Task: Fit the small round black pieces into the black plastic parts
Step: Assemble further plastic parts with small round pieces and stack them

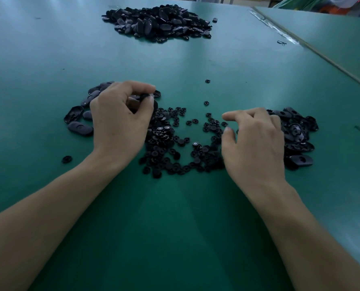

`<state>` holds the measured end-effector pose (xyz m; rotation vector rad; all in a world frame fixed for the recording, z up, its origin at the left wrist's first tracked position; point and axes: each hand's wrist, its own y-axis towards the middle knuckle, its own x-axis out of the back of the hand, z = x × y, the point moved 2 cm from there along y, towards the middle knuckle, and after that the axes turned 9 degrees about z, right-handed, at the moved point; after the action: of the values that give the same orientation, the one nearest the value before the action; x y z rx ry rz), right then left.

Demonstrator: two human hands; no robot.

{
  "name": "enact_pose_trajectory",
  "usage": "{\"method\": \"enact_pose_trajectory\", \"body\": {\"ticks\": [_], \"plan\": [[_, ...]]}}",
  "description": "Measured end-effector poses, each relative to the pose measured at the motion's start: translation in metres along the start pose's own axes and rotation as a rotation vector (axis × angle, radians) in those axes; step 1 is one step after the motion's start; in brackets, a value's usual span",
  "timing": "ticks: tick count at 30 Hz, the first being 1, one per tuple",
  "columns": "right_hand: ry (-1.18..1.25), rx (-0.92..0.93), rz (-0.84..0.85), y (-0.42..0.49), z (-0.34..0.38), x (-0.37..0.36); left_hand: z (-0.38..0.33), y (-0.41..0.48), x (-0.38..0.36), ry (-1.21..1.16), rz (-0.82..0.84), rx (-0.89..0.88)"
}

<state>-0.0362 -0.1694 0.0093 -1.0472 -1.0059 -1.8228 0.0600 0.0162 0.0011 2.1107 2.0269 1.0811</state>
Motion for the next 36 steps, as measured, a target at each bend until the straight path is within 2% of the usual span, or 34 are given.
{"method": "enact_pose_trajectory", "body": {"ticks": [6,14,22,26,32,34,36], "plan": [[-0.152,-0.175,0.165,-0.004,-0.016,0.015,0.013,0.005,0.001,-0.003,-0.028,0.141],[-0.148,-0.164,0.319,-0.007,-0.020,0.019,0.024,0.009,-0.001,-0.016,-0.045,0.224],[-0.024,-0.117,0.214,-0.003,-0.028,0.018,0.022,0.009,0.001,0.077,-0.032,0.249],[0.012,-0.111,0.160,-0.002,-0.030,0.019,0.016,0.007,0.001,0.042,-0.043,0.236],[-0.057,-0.100,0.147,-0.004,-0.027,0.023,0.011,0.005,0.000,-0.007,-0.024,0.170],[-0.140,-0.146,0.186,-0.005,-0.030,0.024,0.012,0.005,0.000,-0.026,-0.026,0.161],[-0.115,-0.158,0.238,-0.007,-0.031,0.024,0.013,0.006,0.000,-0.037,-0.028,0.152]]}}
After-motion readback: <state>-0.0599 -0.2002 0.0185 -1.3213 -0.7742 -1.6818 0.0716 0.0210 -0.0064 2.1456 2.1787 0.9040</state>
